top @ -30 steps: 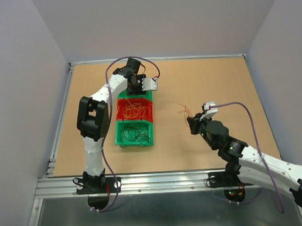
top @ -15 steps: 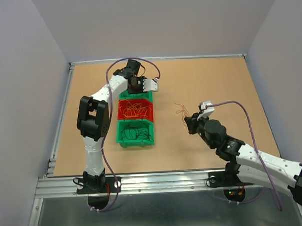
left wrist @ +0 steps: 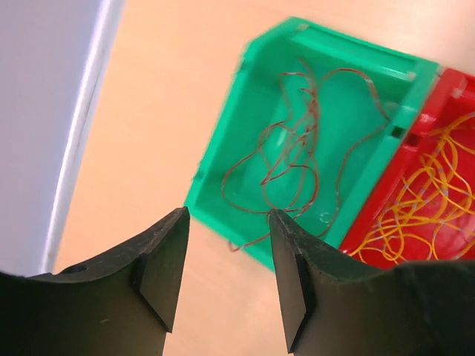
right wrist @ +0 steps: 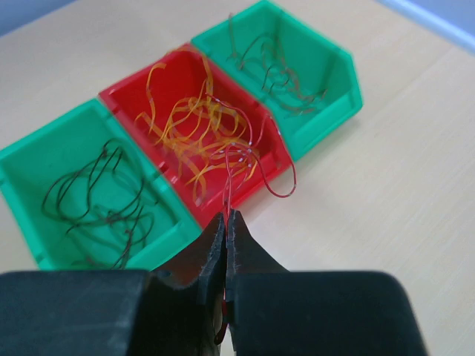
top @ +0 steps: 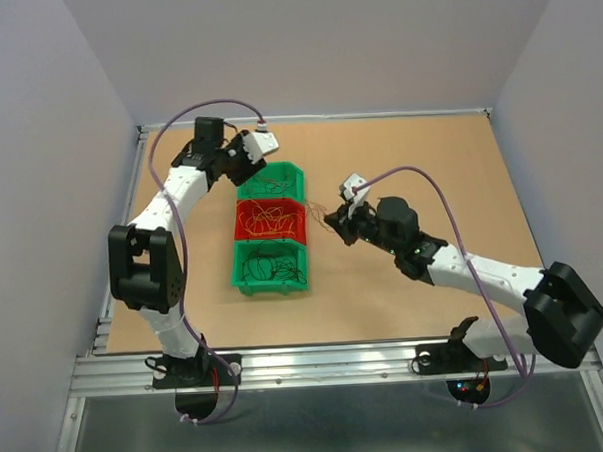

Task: Untangle the cables

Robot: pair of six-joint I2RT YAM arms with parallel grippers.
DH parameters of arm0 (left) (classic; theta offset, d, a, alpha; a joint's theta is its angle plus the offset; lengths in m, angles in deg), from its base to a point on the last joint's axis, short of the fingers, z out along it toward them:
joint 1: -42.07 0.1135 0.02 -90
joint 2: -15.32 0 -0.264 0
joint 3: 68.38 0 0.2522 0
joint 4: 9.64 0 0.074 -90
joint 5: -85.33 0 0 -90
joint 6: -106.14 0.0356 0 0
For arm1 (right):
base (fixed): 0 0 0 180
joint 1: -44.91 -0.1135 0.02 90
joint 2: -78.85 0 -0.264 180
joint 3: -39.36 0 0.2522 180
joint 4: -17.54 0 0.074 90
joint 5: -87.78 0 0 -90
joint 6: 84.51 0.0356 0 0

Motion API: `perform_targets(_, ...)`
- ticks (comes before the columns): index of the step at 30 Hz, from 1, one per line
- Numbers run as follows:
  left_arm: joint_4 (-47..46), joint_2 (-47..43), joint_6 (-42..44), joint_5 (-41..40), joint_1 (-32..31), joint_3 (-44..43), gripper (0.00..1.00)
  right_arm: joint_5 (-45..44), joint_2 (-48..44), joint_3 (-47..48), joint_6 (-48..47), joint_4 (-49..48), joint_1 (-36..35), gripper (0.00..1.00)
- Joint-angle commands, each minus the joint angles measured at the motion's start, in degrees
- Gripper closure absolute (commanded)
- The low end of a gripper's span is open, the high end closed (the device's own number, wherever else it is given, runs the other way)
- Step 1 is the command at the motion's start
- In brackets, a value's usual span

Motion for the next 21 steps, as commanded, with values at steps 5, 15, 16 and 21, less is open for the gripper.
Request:
perform_targets(5, -44.5, -16.5, -35.7, 4.3, 9.7, 24.4, 0.4, 33.0, 20.0, 22.3, -9.6, -3.9, 10.3, 0.99)
perform_targets(15, -50.1, -14.3, -40.5, -4.0, 9.9, 30.7, 0.38, 45.8, 49.9, 56.0, -14.1, 5.8, 13.9, 1.0)
perform_targets(16, -50.1, -14.1, -40.4, -4.1, 10.0, 30.8, 0.38, 46.3, 53.3, 59.0, -14.6, 7.7, 14.2, 0.99)
perform_targets(21, -50.5, -15.2, -40.3, -3.4, 10.1, 31.6, 0.38, 44.2, 75.2, 87.4, -20.8, 37.5, 14.1, 0.95)
